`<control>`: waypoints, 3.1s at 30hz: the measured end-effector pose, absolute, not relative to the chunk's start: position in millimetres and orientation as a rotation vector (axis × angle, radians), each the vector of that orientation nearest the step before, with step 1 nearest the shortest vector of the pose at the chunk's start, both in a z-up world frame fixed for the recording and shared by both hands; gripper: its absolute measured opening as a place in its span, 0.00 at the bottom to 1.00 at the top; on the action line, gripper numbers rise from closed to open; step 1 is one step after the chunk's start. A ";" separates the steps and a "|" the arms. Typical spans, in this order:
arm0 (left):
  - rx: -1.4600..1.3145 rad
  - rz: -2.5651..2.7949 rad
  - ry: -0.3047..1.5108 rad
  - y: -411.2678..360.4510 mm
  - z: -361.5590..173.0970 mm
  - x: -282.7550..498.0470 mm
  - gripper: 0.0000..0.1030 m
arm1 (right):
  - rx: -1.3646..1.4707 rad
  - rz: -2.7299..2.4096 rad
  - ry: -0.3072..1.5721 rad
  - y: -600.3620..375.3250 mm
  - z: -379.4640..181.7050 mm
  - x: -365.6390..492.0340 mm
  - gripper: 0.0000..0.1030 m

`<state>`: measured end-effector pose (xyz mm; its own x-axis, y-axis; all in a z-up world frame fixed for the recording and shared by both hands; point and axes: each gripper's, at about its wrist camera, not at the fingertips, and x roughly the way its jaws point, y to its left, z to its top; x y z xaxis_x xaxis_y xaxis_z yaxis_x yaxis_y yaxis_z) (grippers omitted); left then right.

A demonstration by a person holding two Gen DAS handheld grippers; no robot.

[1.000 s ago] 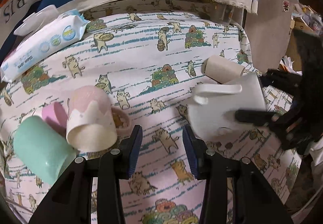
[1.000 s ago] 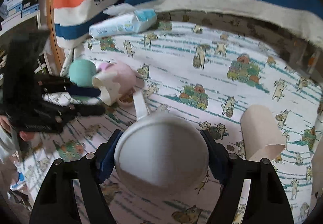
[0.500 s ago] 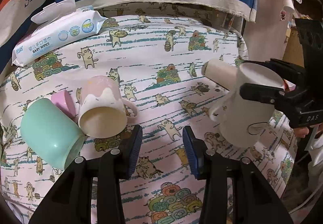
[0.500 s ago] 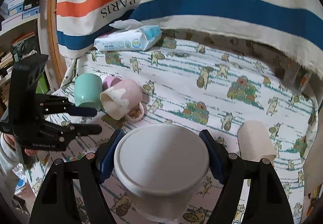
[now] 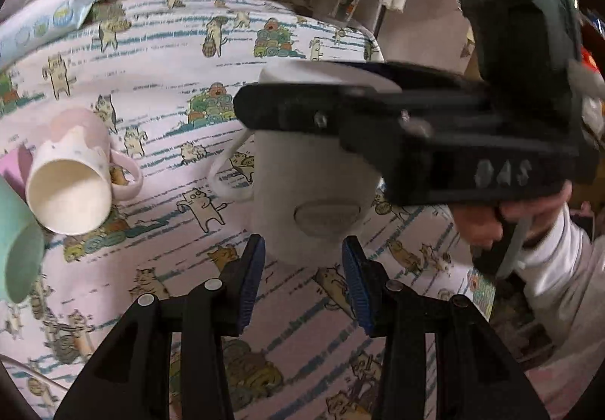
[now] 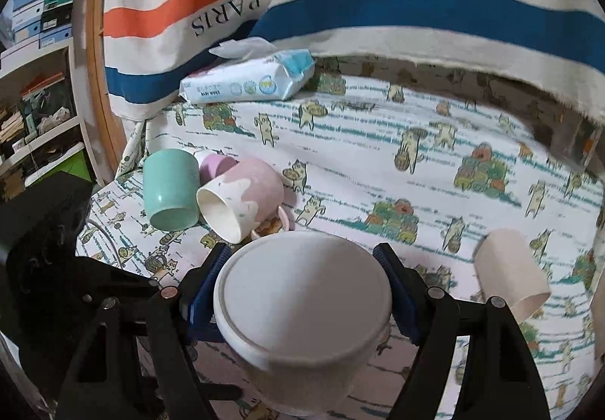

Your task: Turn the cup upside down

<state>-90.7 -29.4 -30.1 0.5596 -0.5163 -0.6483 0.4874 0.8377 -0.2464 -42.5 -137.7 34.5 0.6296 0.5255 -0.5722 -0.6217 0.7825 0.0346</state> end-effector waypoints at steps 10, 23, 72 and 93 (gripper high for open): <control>-0.034 -0.563 0.796 -24.1 -35.7 -83.8 0.41 | -0.180 0.693 0.642 -137.5 18.6 -43.3 0.76; -0.035 -0.502 0.760 -16.8 -32.6 -83.1 0.41 | -0.036 0.655 0.550 -163.3 26.3 -43.1 0.99; -0.033 0.138 0.279 -4.7 -10.5 -127.5 0.99 | -0.079 0.372 0.295 -192.6 14.5 -86.8 0.99; -0.032 0.160 0.240 -6.6 -8.0 -134.7 0.99 | -0.077 0.364 0.288 -193.9 15.1 -87.6 0.99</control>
<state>-134.7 -6.6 -8.0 0.9587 0.1539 -0.2393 -0.1615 0.9868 -0.0122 -87.6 -193.9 15.1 0.8942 0.3399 -0.2912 -0.3616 0.9321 -0.0225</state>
